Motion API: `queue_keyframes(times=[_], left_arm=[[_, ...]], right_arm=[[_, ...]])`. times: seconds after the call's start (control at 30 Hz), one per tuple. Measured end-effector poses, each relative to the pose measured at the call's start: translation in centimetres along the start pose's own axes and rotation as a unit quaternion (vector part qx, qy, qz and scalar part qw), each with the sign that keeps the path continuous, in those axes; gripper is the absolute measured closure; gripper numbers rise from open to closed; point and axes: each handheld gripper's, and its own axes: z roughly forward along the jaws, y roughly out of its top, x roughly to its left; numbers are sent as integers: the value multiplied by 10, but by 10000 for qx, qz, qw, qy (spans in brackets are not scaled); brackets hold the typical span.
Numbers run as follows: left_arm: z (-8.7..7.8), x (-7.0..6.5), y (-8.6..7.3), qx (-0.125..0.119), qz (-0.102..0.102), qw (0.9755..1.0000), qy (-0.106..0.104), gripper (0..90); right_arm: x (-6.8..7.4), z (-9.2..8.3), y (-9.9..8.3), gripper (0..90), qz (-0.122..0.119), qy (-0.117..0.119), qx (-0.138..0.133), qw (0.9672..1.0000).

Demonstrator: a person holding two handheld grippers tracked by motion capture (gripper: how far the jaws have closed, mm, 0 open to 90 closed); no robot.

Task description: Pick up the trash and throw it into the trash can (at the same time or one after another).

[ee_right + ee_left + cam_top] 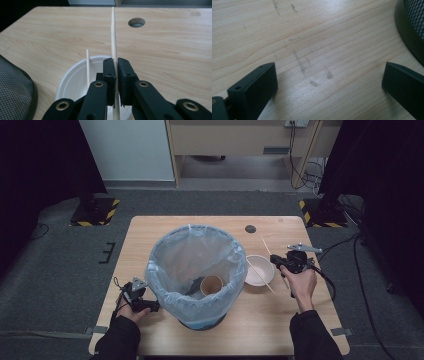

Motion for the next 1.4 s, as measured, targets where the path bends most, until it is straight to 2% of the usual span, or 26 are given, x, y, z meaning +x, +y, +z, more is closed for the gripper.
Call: queue_keyframes(times=[0.17, 0.2, 0.23, 0.27, 0.3, 0.33, 0.37, 0.53, 0.57, 0.7, 0.83, 0.87, 0.9, 1.0, 1.03, 1.1, 1.17, 1.2, 1.33, 1.4], left_arm=[[0, 0, 0, 2, 2, 10000, 0, 0], [0, 0, 0, 2, 2, 10000, 0, 0], [0, 0, 0, 1, 1, 10000, 0, 0], [0, 0, 0, 1, 1, 10000, 0, 0], [0, 0, 0, 2, 2, 10000, 0, 0], [0, 0, 0, 2, 2, 10000, 0, 0], [0, 0, 0, 1, 1, 10000, -1, 0], [0, 0, 0, 1, 2, 10000, -1, 0], [0, 0, 0, 0, 1, 10000, 0, 0], [0, 0, 0, 1, 1, 10000, 0, 0], [0, 0, 0, 1, 3, 10000, 0, 0], [0, 0, 0, 1, 3, 10000, 0, 0], [0, 0, 0, 1, 2, 10000, 0, 0], [0, 0, 0, 3, 4, 10000, 0, 0], [0, 0, 0, 1, 3, 10000, 1, 0], [0, 0, 0, 2, 3, 10000, -1, 0], [0, 0, 0, 1, 2, 10000, 0, 0], [0, 0, 0, 2, 3, 10000, 0, 0], [0, 0, 0, 1, 2, 10000, 0, 0], [0, 0, 0, 3, 3, 10000, 0, 0]], right_arm=[[0, -15, 11, 857, 71, 127, -343, 9993], [0, -15, 11, 857, 71, 127, -343, 9993], [0, -21, 16, 857, 91, 163, -467, 9987], [0, -21, 16, 857, 91, 163, -467, 9987], [0, -27, 20, 857, 106, 201, -592, 9980], [0, -27, 20, 857, 106, 201, -592, 9980], [1, -32, 24, 857, 124, 242, -725, 9970], [3, -43, 31, 857, 129, 316, -942, 9950], [5, -49, 35, 857, 142, 366, -1067, 9935], [8, -56, 39, 857, 133, 419, -1214, 9916], [14, -68, 48, 857, 105, 566, -1496, 9871], [14, -68, 48, 857, 105, 566, -1496, 9871], [17, -74, 51, 857, 101, 631, -1612, 9848], [20, -78, 54, 858, 88, 681, -1706, 9829], [23, -84, 58, 857, 91, 759, -1816, 9804], [24, -85, 59, 857, 80, 769, -1848, 9797], [27, -93, 63, 858, 78, 871, -2006, 9758], [27, -93, 63, 858, 78, 871, -2006, 9758], [33, -105, 69, 858, 52, 1003, -2234, 9695], [36, -109, 71, 858, 27, 1044, -2302, 9675]])
